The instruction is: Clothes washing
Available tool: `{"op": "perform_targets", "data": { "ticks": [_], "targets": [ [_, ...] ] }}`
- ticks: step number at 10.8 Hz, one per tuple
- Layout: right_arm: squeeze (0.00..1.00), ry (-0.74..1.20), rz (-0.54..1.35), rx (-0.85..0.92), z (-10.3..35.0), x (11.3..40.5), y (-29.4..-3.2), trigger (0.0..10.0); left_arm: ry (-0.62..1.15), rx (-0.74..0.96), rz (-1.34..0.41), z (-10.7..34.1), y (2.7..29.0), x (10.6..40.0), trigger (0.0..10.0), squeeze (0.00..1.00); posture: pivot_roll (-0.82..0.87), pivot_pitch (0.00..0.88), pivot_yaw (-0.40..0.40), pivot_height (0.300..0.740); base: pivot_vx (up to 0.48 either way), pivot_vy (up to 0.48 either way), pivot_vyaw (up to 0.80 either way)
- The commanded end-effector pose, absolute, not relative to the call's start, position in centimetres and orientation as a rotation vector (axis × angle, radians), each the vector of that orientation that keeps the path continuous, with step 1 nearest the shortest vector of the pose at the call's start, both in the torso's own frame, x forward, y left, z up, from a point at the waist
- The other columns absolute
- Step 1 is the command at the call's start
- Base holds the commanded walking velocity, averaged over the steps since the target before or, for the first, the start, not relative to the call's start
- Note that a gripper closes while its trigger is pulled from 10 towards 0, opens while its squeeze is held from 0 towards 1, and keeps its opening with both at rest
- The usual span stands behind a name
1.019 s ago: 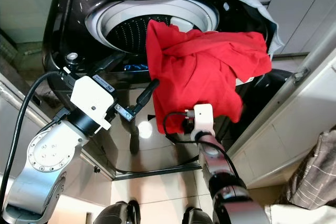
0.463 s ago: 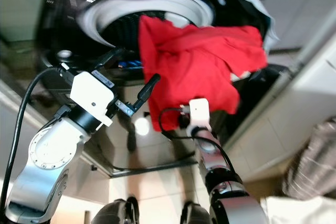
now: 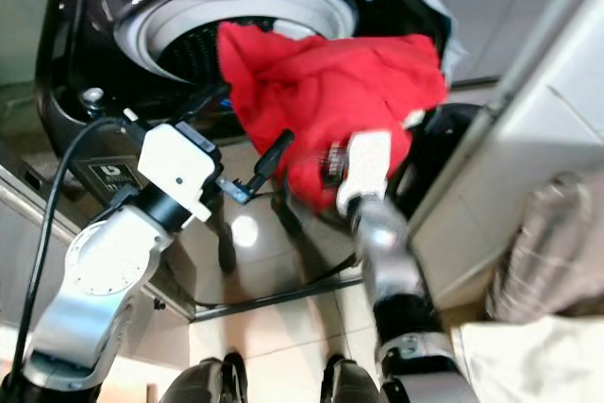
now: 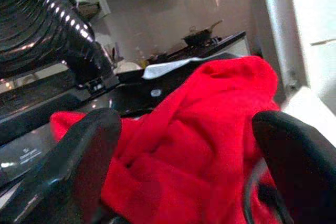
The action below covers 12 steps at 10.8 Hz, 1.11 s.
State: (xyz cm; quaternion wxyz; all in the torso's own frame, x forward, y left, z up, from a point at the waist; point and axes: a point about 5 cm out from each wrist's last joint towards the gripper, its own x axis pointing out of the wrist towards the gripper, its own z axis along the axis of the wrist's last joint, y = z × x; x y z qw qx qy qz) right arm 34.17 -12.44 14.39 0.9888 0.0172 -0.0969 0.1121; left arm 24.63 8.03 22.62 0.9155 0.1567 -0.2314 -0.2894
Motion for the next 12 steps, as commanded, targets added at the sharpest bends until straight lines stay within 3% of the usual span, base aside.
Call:
{"op": "perform_targets", "data": {
  "ticks": [1, 4, 7, 12],
  "targets": [
    [0.0, -0.293, 0.255, 0.053, 17.4, 34.4, -11.9, 10.0, -0.484, 0.32, -0.599, 22.6, 7.8, 24.7, 10.0, 0.0, 0.06, 0.122, 0.023, 0.74, 0.0, 0.0, 0.0],
    [0.0, -0.407, 0.313, 0.092, 23.1, 35.4, -10.6, 10.0, -0.501, 0.304, -0.594, 22.7, 7.4, 25.0, 10.0, 0.0, 0.04, 0.105, 0.014, 0.74, 0.0, 0.0, 0.0],
    [0.0, -0.391, 0.299, 0.043, 25.7, 39.7, -9.2, 10.0, -0.509, 0.301, -0.568, 22.6, 7.2, 25.6, 10.0, 0.0, 0.05, 0.081, 0.001, 0.74, 0.0, 0.0, 0.0],
    [0.0, -0.507, 0.384, 0.057, 30.6, 40.7, -7.1, 10.0, -0.494, 0.368, -0.472, 22.2, 7.8, 26.8, 10.0, 0.0, 0.07, 0.049, -0.014, 0.74, 0.0, 0.0, 0.0]
  ]
}}
